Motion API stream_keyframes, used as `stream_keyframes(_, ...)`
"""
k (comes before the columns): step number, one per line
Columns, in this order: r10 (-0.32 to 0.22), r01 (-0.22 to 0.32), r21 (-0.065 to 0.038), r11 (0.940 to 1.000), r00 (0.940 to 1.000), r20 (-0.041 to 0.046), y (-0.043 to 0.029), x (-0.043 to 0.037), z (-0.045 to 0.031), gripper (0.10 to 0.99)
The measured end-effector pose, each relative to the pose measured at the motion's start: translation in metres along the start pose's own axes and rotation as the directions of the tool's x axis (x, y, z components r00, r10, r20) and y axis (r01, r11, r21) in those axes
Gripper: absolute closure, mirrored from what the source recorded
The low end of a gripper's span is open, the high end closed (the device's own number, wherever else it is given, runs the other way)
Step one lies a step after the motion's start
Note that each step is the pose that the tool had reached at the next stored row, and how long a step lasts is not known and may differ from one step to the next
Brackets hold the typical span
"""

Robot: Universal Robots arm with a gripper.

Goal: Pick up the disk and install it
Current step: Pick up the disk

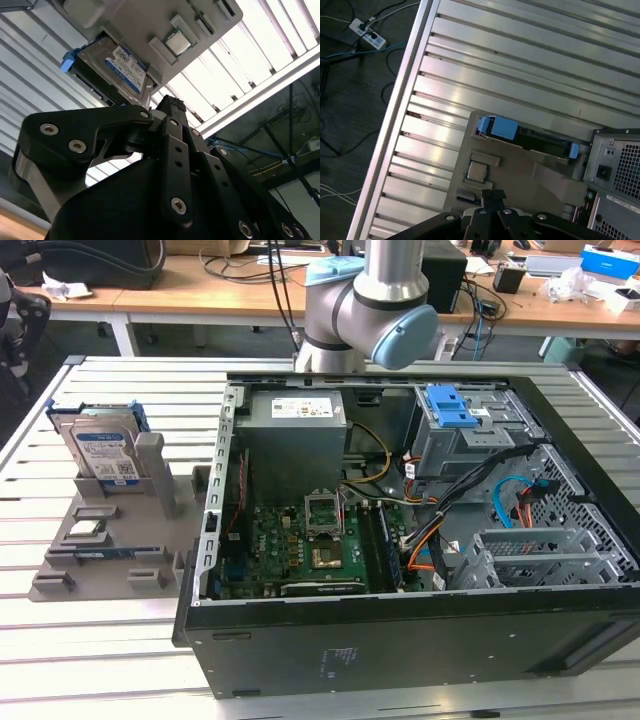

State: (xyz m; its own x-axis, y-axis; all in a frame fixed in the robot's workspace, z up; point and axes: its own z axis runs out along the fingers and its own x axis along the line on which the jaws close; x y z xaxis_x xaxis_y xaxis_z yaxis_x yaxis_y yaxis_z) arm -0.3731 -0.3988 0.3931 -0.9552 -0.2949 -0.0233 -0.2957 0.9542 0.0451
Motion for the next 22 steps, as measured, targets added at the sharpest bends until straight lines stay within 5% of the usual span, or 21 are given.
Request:
stream_keyframes(9, -0.134, 0.134, -0.003, 0.9910, 0.9910, -0.0058, 0.0000, 0.0000, 0.0000, 0.984)
stream_keyframes(17, -0.264, 0.264, -0.008, 0.9644, 0.9643, -0.0111, 0.0000, 0.0000, 0.0000, 0.984)
stream_keyframes(22, -0.346, 0.346, -0.011, 0.9381, 0.9380, -0.0142, 0.0000, 0.0000, 0.0000, 0.984)
